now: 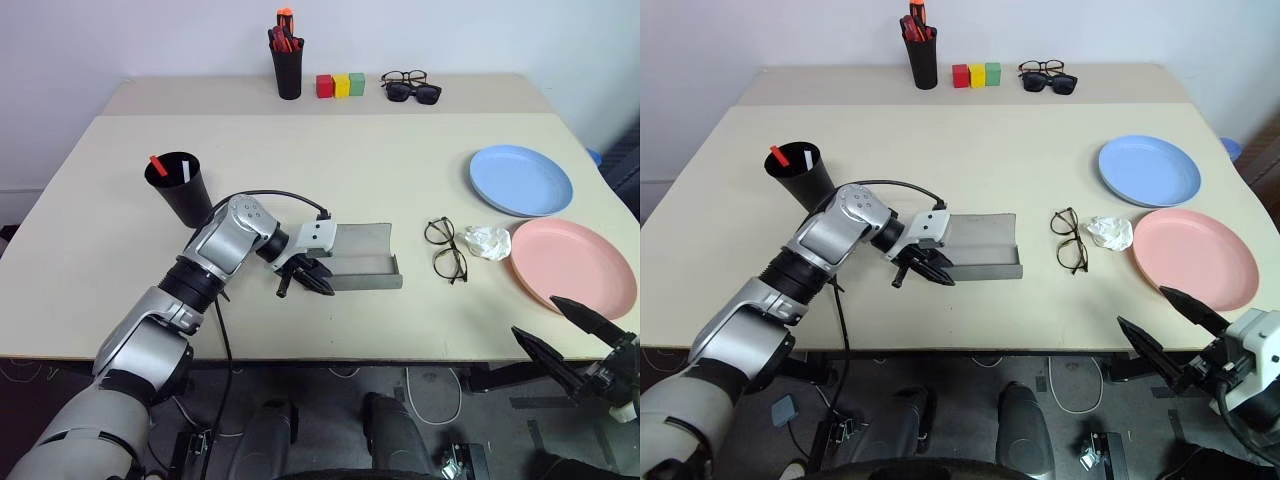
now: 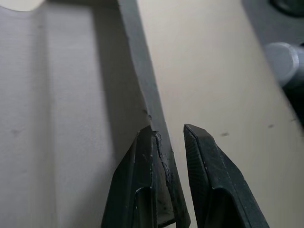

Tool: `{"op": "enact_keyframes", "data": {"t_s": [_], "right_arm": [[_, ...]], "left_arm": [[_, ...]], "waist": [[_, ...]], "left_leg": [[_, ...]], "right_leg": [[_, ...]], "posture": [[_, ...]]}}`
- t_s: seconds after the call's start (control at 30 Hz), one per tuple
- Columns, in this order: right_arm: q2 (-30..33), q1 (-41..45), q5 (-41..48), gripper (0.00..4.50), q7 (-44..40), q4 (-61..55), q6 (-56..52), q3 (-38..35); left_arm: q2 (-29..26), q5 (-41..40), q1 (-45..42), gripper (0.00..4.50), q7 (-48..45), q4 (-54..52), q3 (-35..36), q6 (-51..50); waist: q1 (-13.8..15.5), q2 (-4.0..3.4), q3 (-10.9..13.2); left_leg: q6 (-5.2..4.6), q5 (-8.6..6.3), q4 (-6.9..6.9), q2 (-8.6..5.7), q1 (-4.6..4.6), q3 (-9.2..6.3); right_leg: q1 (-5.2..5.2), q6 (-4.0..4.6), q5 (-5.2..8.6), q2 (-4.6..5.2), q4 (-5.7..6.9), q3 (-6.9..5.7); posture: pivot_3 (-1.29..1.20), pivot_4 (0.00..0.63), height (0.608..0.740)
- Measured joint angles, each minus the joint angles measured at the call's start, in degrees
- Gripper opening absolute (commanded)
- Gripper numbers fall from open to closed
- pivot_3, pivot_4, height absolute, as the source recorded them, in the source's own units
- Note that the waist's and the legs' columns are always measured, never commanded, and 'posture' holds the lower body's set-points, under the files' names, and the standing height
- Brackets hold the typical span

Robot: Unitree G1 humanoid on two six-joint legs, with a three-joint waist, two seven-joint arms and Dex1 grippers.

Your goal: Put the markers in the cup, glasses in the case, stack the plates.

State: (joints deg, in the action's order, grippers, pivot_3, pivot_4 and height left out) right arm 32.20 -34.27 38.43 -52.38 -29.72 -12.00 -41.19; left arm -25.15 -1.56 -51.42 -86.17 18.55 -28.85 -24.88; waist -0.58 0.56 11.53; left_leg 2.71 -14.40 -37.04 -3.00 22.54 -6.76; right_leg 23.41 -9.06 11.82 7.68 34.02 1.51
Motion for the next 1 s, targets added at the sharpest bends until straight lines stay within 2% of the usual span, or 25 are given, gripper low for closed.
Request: {"op": "enact_keyframes", "data": {"t_s": [0.1, 0.5, 1.0], "right_arm": [[0.53, 1.1, -0.02, 3.97, -0.23, 1.11, 0.0, 0.11], [1.65, 4.32, -0.66, 3.97, -0.37, 3.19, 0.05, 0.26], [4.72, 8.69, -2.69, 3.97, 0.32, 5.59, -1.75, 3.22]], "left_arm": [[-0.39, -0.26, 0.18, 0.02, 0.7, -3.46, 0.0, -4.05], [-0.51, 0.24, 1.47, 0.02, 5.49, -7.43, -0.76, -8.0], [-3.98, -3.8, 6.86, 0.02, 12.83, -25.25, -1.35, -28.75]], "waist": [[0.02, -0.01, -0.01], [0.02, -0.01, -0.01], [-0.04, -0.03, -0.02]], "left_leg": [[0.0, 0.0, 0.0, 0.0, -0.02, 0.0], [0.0, 0.0, -0.01, 0.0, -0.03, 0.0], [0.0, 0.0, -0.02, 0.0, -0.07, -0.01]], "right_leg": [[-0.01, 0.0, 0.0, 0.0, 0.01, 0.0], [-0.01, 0.0, 0.0, 0.0, 0.03, 0.0], [-0.03, 0.0, 0.0, 0.0, 0.07, 0.0]], "posture": [[0.0, 0.15, 0.74], [0.0, 0.15, 0.74], [0.0, 0.15, 0.74]]}}
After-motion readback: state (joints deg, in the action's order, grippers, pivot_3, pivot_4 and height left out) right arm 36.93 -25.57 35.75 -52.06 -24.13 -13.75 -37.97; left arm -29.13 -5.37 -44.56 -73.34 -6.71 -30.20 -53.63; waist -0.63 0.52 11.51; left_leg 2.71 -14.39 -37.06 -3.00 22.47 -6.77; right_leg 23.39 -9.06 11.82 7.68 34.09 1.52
